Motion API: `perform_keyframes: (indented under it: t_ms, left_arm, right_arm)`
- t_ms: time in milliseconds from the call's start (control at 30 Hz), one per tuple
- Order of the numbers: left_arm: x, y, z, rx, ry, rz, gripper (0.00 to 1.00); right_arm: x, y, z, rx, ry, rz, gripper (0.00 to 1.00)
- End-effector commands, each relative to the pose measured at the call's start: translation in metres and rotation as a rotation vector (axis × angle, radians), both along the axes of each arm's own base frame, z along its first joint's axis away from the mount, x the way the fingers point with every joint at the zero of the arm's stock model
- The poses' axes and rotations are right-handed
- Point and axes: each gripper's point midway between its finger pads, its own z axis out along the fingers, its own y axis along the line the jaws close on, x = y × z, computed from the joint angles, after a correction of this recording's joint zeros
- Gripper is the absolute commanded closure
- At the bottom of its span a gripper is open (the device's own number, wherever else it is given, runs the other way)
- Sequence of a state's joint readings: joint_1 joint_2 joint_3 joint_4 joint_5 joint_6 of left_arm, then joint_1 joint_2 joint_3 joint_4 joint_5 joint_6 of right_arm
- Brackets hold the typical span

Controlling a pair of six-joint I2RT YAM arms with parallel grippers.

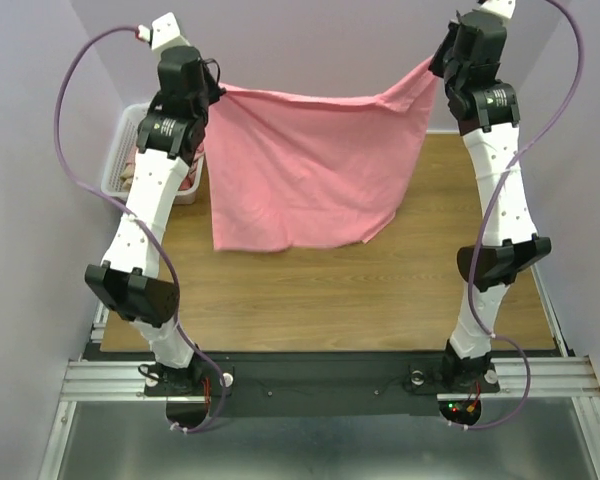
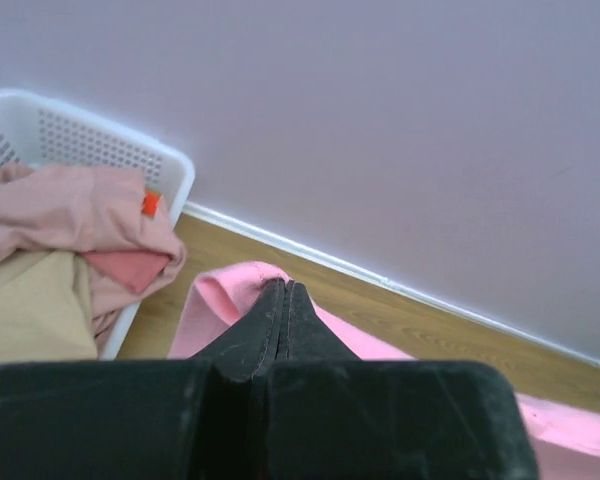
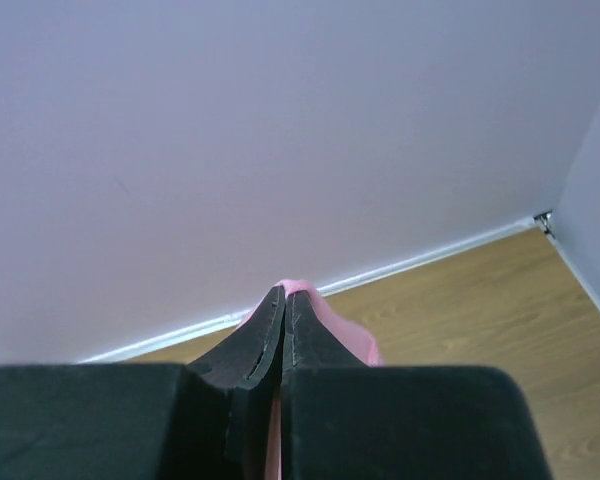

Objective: Fold and stack the t-shirts
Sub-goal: Flatten the tshirt out

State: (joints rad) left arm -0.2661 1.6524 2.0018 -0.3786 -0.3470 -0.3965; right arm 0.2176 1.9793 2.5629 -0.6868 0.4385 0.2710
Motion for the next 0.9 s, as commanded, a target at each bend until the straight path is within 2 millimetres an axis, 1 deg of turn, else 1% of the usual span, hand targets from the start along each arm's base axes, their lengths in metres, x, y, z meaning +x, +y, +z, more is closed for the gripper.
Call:
perform_keyframes:
  t_ms: [0,33,67,100,133,167,200,233,267,300,333,400,433,467,500,533,567,633,667,767,867]
  left_arm:
    - [-0.032,-0.004,0.107,-0.003,-0.247,-0.096,1.0]
    - [-0.036,-0.004,0.114,-0.008,-0.263,-0.101,1.0]
    - [-0.04,-0.006,0.118,-0.016,-0.274,-0.113,1.0]
    - [-0.044,-0.006,0.121,-0.022,-0.282,-0.118,1.0]
    - [-0.046,-0.007,0.12,-0.026,-0.281,-0.124,1.0]
    - [-0.057,-0.005,0.128,-0.043,-0.303,-0.127,1.0]
    - [-0.063,-0.004,0.129,-0.048,-0.308,-0.131,1.0]
    - [-0.075,-0.004,0.131,-0.057,-0.322,-0.147,1.0]
    - [-0.082,-0.004,0.132,-0.066,-0.331,-0.155,1.0]
    - [-0.089,-0.003,0.133,-0.072,-0.338,-0.161,1.0]
    - [-0.104,-0.001,0.138,-0.086,-0.357,-0.167,1.0]
    - [-0.119,0.003,0.144,-0.098,-0.376,-0.166,1.0]
    - [-0.134,0.007,0.149,-0.107,-0.391,-0.167,1.0]
    - [-0.142,0.007,0.151,-0.111,-0.398,-0.176,1.0]
    - [-0.15,0.009,0.155,-0.114,-0.407,-0.181,1.0]
    - [-0.156,0.009,0.152,-0.116,-0.401,-0.189,1.0]
    - [-0.173,0.012,0.161,-0.125,-0.431,-0.194,1.0]
    - [-0.193,0.017,0.167,-0.132,-0.457,-0.199,1.0]
    - [-0.197,0.018,0.17,-0.135,-0.464,-0.197,1.0]
    - [-0.212,0.02,0.178,-0.143,-0.484,-0.208,1.0]
    - [-0.215,0.017,0.183,-0.152,-0.495,-0.231,1.0]
  right_arm:
    - [-0.044,-0.001,0.104,0.016,-0.293,0.047,1.0]
    - [-0.052,-0.003,0.118,0.028,-0.344,0.044,0.99]
    - [-0.068,-0.007,0.128,0.034,-0.37,0.04,1.0]
    - [-0.075,-0.01,0.135,0.039,-0.391,0.034,0.99]
    - [-0.084,-0.014,0.144,0.045,-0.414,0.024,0.99]
    - [-0.098,-0.02,0.155,0.047,-0.439,0.006,1.0]
    - [-0.103,-0.022,0.156,0.047,-0.442,0.002,1.0]
    - [-0.109,-0.023,0.159,0.046,-0.447,0.002,1.0]
    - [-0.115,-0.024,0.161,0.051,-0.453,0.006,1.0]
    - [-0.132,-0.026,0.171,0.06,-0.478,0.013,1.0]
    - [-0.136,-0.025,0.17,0.065,-0.476,0.022,1.0]
    - [-0.151,-0.027,0.176,0.075,-0.495,0.035,1.0]
    - [-0.171,-0.029,0.187,0.084,-0.526,0.044,1.0]
    - [-0.172,-0.027,0.18,0.089,-0.51,0.059,1.0]
    - [-0.18,-0.027,0.181,0.092,-0.515,0.068,1.0]
    - [-0.189,-0.027,0.182,0.096,-0.52,0.076,0.99]
    - [-0.205,-0.029,0.184,0.102,-0.534,0.086,1.0]
    - [-0.221,-0.033,0.189,0.109,-0.554,0.09,1.0]
    - [-0.237,-0.036,0.196,0.114,-0.581,0.089,1.0]
    - [-0.256,-0.04,0.207,0.119,-0.62,0.093,0.99]
    - [-0.263,-0.041,0.212,0.111,-0.634,0.098,1.0]
